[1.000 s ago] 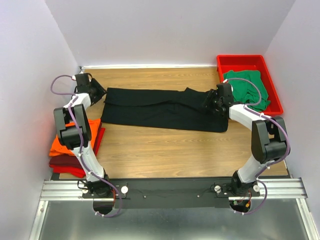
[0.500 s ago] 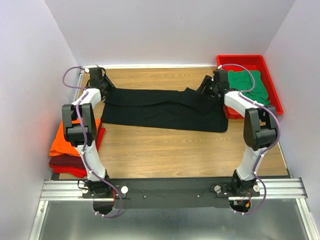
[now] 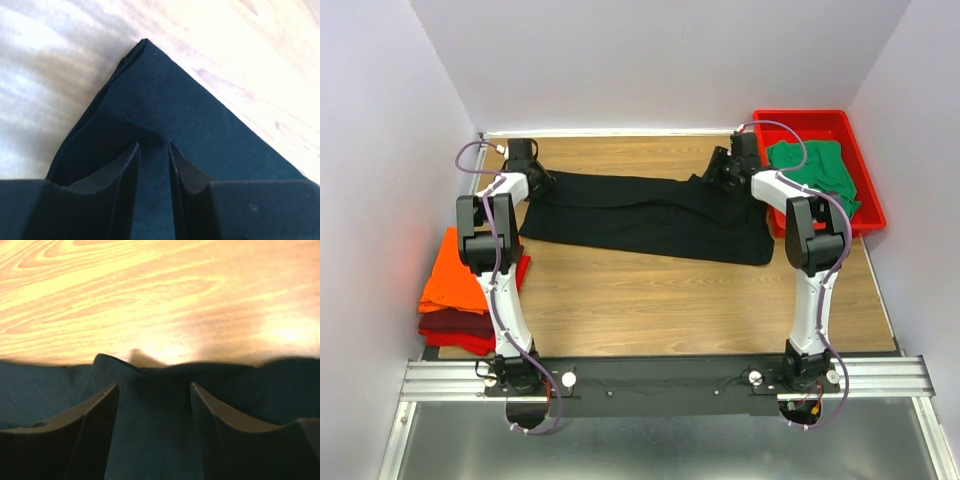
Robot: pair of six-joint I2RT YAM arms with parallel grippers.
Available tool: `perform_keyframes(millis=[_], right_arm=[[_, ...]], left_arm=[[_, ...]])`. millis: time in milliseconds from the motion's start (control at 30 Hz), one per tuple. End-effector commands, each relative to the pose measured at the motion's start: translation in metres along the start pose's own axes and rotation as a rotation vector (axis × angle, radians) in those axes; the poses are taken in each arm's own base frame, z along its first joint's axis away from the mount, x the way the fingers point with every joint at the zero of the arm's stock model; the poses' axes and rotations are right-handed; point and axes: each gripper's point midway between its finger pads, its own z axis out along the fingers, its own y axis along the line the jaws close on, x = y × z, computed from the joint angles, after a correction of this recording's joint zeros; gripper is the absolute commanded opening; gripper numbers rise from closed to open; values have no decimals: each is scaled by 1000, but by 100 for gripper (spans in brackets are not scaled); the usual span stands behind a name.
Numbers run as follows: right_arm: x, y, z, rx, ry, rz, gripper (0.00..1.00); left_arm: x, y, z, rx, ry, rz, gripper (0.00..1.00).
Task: Fold and stack the t-shirts
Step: Fold the tshirt
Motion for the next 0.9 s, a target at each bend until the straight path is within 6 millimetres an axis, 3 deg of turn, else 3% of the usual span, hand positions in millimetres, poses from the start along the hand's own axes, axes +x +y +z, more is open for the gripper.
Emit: perform_keyframes(millis=[0, 200, 300, 500, 767, 867], right_arm=[[-14, 17, 3, -42, -28, -54, 66], [-30, 40, 5, -83, -69, -148, 67], [-27, 49, 18, -95, -68, -195, 67], [-14, 48, 45, -104, -40, -230, 67], [-5, 59, 48, -118, -31, -249, 64], [-5, 60, 46, -106, -36, -247, 56]], left_arm=[[15, 28, 19, -94, 66, -14, 37], [7, 26, 23, -73, 66, -15, 37], [2, 19, 22, -49, 58, -8, 37], [-6, -3, 14, 55, 51, 38, 40], [-28, -39, -15, 184, 9, 60, 45], [-39, -55, -34, 231, -26, 61, 45]])
